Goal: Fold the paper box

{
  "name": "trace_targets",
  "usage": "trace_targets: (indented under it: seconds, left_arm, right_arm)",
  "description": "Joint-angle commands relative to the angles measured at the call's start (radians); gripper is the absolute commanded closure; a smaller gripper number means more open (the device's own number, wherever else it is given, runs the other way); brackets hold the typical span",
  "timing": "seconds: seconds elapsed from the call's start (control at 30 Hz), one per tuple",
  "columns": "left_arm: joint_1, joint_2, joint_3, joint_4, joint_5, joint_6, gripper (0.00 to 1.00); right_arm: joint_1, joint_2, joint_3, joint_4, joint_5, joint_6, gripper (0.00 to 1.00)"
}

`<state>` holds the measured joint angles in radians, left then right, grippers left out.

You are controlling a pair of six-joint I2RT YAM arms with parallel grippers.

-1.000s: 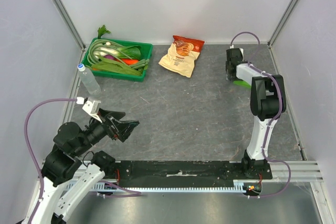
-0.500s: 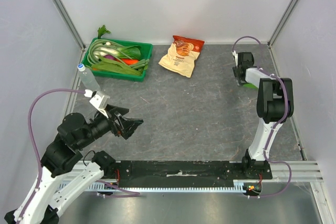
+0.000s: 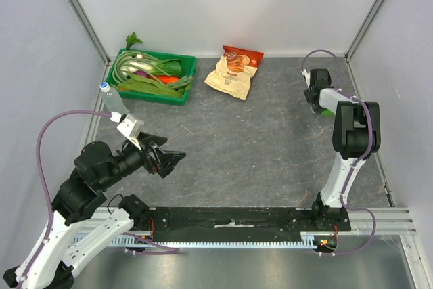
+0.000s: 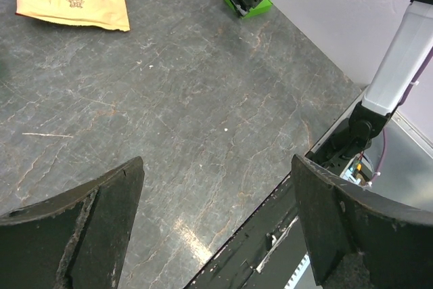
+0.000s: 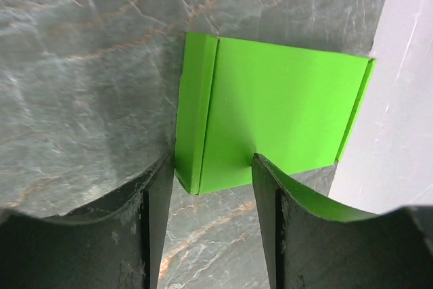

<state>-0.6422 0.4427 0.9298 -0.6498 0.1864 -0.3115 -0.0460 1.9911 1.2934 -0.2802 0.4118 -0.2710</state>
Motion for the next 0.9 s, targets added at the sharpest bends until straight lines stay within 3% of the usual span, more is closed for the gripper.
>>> trace_targets:
  seconds: [0.0,0.47,0.87]
  left_arm:
    - [-0.007,0.016,0.026,0.024,0.018,0.035,0.05]
    - [-0.013,0.013,0.032,0.015,0.015,0.046,0.05]
    - [-0.013,0.011,0.037,0.006,0.01,0.038,0.05]
  right_arm:
    - [-0.023,-0.021,-0.039,-0.086,0.031,-0.005,0.42]
    - [-0.052,-0.022,-0.039,-0.05,0.099,0.007,0.41]
    - [-0.064,0.017,-0.002,-0.002,0.056,0.072,0.38]
